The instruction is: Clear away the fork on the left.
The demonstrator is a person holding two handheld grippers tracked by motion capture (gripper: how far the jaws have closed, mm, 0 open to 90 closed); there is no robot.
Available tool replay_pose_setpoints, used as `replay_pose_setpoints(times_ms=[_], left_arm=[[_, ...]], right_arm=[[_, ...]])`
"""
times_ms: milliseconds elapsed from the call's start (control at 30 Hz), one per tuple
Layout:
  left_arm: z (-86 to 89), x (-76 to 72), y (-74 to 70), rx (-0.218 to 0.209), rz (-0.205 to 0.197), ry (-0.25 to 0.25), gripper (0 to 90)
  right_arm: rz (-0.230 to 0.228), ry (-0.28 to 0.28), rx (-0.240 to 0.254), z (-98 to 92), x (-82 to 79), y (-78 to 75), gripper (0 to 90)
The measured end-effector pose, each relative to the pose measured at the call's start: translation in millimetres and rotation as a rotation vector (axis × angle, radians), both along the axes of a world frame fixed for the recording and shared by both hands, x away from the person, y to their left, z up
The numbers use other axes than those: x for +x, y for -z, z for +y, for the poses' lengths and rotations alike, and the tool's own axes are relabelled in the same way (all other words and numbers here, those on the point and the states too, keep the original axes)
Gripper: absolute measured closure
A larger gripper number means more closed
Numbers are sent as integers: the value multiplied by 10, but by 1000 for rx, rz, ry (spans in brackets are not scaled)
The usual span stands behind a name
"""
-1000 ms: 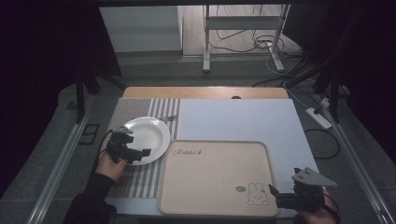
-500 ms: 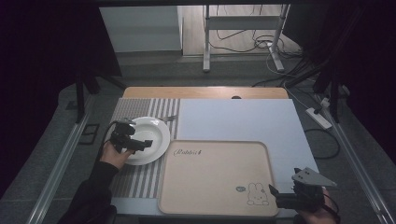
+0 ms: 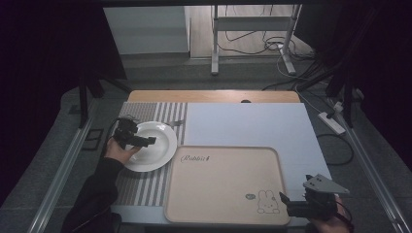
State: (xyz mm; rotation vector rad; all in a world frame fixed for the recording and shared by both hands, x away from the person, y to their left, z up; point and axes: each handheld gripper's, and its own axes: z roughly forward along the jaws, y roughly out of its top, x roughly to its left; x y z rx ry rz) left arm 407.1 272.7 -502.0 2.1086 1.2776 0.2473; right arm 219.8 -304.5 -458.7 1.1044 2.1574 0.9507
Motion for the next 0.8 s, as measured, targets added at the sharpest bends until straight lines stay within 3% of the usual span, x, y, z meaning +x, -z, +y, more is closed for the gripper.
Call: replay_pose_setpoints(times_ms=[433,500,600,633,667,767,800], left_arm=[[42,310,34,33,7,-36,8],[46,375,21,64,0,-59,31],[72,417,1,50,-2,-60,69],[89,438,-16,42,-1,-54,180],[104,466,-35,63,2,-49,237],[107,491,-48,108,0,-62,371],[116,501,-51,118,-3,-64,371]], right_arm=[[3,-2,-1,4,0,2,0],[4,-3,-2,4,1,2,0],[4,-3,-2,4,0,2,0],[3,-3,-2,4,0,2,0],[3,-3,-2,3,0,2,0],[2,-3,-3,1,-1,2,0],[2,-3,-3,1,-1,2,0]])
